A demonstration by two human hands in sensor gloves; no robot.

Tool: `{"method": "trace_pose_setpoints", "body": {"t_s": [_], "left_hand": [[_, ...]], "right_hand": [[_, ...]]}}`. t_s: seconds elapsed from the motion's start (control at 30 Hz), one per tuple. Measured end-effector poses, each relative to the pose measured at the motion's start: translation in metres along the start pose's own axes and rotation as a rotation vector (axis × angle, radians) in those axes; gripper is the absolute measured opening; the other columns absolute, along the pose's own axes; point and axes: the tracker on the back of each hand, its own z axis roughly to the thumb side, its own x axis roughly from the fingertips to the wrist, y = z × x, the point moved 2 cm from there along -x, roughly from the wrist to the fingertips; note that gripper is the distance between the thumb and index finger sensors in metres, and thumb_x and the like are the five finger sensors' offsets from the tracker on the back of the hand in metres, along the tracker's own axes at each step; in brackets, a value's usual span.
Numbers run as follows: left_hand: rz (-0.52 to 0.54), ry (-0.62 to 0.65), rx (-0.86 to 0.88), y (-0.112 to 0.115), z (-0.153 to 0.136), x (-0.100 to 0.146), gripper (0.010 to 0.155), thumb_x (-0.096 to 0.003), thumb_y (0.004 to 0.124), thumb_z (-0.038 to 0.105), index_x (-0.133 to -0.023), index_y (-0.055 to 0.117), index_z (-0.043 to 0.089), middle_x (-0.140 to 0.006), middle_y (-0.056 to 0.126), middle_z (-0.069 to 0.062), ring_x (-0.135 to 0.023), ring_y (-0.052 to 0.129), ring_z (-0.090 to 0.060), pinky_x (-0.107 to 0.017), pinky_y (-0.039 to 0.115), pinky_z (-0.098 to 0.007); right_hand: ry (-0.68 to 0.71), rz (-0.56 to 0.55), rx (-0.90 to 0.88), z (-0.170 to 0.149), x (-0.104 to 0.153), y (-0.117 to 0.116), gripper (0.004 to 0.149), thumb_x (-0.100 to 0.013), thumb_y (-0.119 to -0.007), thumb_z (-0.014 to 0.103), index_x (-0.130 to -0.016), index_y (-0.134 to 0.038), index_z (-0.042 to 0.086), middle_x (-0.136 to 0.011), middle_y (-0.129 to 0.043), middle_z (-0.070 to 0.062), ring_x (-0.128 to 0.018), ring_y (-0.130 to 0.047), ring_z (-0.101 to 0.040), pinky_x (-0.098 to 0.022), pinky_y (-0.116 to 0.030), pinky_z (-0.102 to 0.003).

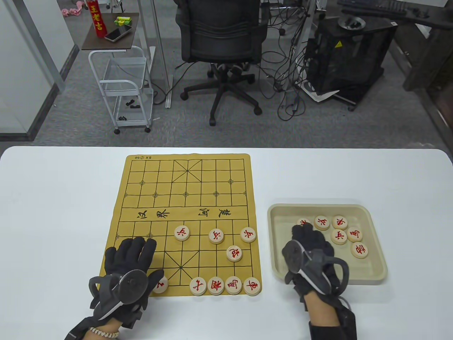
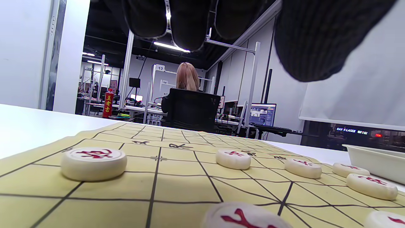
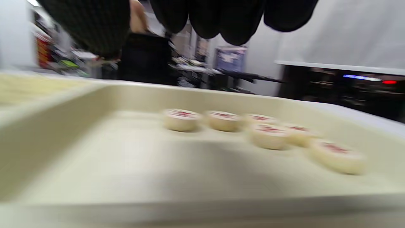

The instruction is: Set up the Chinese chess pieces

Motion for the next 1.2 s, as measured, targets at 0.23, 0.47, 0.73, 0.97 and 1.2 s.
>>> {"method": "trace_pose_setpoints", "body": {"t_s": [0.23,0.47,0.73,0.97,1.2], "left_hand": [[0.0,-0.007,0.01,-0.002,-0.003,0.0,0.085,-0.0378,0.083,0.057,-0.11,0.046,0.031,-0.119,0.053,-0.013,-0.11,0.054,-0.049,-0.074,0.038,-0.074],[-0.01,-0.008,0.013,-0.001,-0.003,0.0,0.085,-0.0378,0.083,0.057,-0.11,0.045,0.031,-0.119,0.053,-0.013,-0.11,0.054,-0.049,-0.074,0.038,-0.074],[-0.014,-0.03,0.027,-0.002,-0.008,0.0,0.085,-0.0378,0.083,0.057,-0.11,0.045,0.031,-0.119,0.053,-0.014,-0.11,0.054,-0.049,-0.074,0.038,-0.074],[-0.026,-0.039,0.031,0.0,-0.01,-0.001,0.085,-0.0379,0.083,0.057,-0.11,0.045,0.031,-0.119,0.052,-0.013,-0.11,0.054,-0.049,-0.074,0.038,-0.074],[-0.03,-0.042,0.034,0.0,-0.011,-0.002,0.085,-0.0378,0.083,0.057,-0.11,0.045,0.031,-0.119,0.053,-0.013,-0.11,0.054,-0.049,-0.074,0.038,-0.074]], "right_hand": [[-0.191,0.211,0.166,-0.077,-0.042,-0.036,0.066,-0.047,-0.092,0.042,-0.105,-0.068,0.024,-0.114,-0.066,-0.009,-0.098,-0.078,-0.034,-0.068,-0.071,-0.053],[-0.205,0.308,0.234,-0.085,-0.054,-0.059,0.059,-0.046,-0.093,0.039,-0.101,-0.074,0.024,-0.111,-0.071,-0.008,-0.09,-0.084,-0.028,-0.064,-0.074,-0.049],[-0.199,0.313,0.262,-0.088,-0.063,-0.072,0.057,-0.046,-0.093,0.04,-0.097,-0.073,0.026,-0.109,-0.072,-0.003,-0.08,-0.087,-0.02,-0.06,-0.077,-0.043],[-0.184,0.318,0.243,-0.089,-0.07,-0.076,0.051,-0.045,-0.094,0.041,-0.092,-0.076,0.032,-0.107,-0.075,-0.002,-0.075,-0.092,-0.016,-0.056,-0.081,-0.04],[-0.184,0.271,0.153,-0.096,-0.072,-0.077,0.054,-0.04,-0.097,0.045,-0.087,-0.08,0.026,-0.098,-0.085,-0.006,-0.059,-0.095,-0.01,-0.048,-0.085,-0.036]]}}
